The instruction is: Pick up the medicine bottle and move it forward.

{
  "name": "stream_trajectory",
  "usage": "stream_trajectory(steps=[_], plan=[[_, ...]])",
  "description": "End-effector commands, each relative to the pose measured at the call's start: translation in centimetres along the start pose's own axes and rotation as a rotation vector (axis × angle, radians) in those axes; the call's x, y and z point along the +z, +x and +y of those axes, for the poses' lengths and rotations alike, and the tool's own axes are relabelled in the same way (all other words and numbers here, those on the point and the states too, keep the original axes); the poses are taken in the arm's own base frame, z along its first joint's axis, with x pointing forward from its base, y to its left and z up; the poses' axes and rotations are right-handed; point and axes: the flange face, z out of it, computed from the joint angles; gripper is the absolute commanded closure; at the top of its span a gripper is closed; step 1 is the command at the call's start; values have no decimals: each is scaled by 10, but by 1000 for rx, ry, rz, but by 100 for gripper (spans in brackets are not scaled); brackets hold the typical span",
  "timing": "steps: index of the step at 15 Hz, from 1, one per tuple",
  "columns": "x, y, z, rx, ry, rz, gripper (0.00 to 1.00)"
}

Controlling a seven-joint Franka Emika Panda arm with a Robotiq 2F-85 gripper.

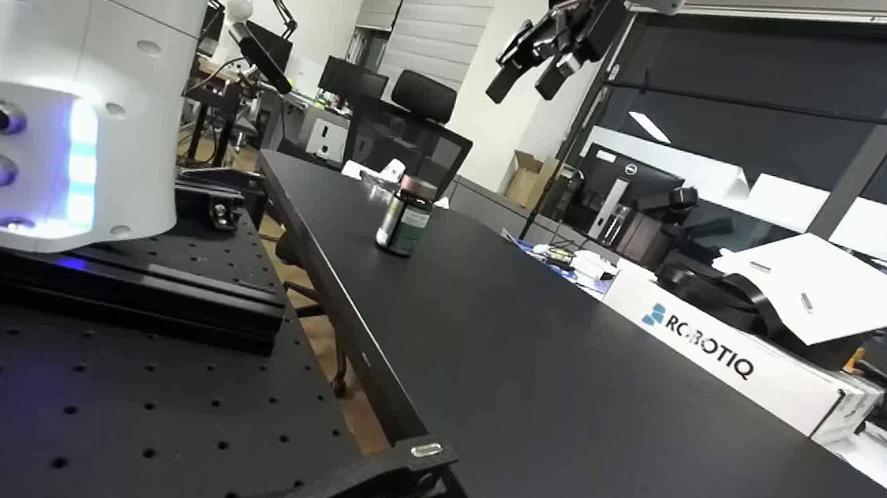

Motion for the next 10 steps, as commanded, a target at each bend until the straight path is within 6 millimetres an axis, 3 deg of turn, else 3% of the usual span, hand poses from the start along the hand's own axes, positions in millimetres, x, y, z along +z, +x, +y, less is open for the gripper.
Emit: stream_trajectory(steps=[1,10], plan=[[0,0,0,0,0,0,0],[1,3,-6,-6,5,29,0]])
